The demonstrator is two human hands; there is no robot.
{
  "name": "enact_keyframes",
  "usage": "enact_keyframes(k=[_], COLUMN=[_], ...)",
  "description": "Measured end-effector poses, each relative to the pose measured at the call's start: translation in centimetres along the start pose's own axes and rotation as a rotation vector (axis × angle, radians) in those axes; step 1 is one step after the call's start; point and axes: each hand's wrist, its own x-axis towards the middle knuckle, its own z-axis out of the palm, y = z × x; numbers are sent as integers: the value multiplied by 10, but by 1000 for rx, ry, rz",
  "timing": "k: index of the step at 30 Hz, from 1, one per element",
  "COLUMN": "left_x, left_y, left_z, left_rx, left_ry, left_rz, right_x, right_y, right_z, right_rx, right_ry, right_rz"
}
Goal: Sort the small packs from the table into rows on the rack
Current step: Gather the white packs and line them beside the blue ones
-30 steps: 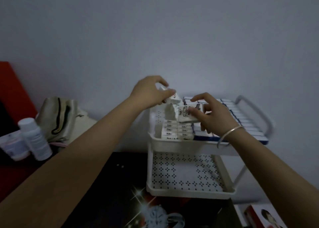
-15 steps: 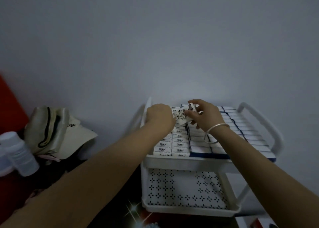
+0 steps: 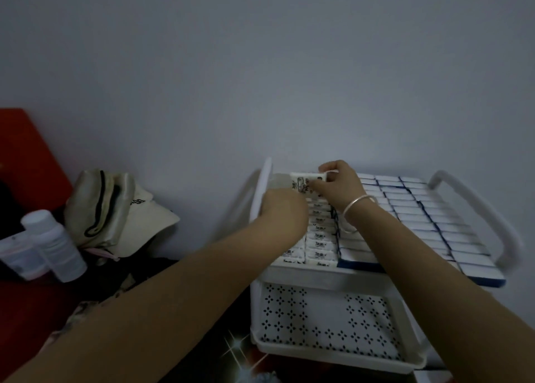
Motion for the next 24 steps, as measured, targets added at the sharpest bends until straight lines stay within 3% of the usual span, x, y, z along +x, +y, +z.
enact_keyframes(k=[5, 7, 11, 14, 18, 21, 24], left_x=[-14, -21, -36, -47, -69, -85, -100], left_y=[0, -3, -5, -11, -23, -43, -65], left_z=[0, -2, -5, -4, 6, 21, 49], left_rx=[-47, -80, -180, -293, -629, -962, -1123], left_ry=[110, 118, 106, 167, 390, 512, 621], left_rz=[7, 31, 77, 80, 41, -81, -175], right_x=[-4, -4, -7, -10, -11, -10, -11], right_y=[-8, -6, -5, -4, -1, 4, 9], right_z=[9, 14, 18, 16, 12, 11, 13], right_rx=[187, 36, -511, -674, -819, -821, -803], right_ry=[-161, -152, -162, -273, -320, -317, -332], right_rz=[-5, -88, -293, -355, -413, -440, -488])
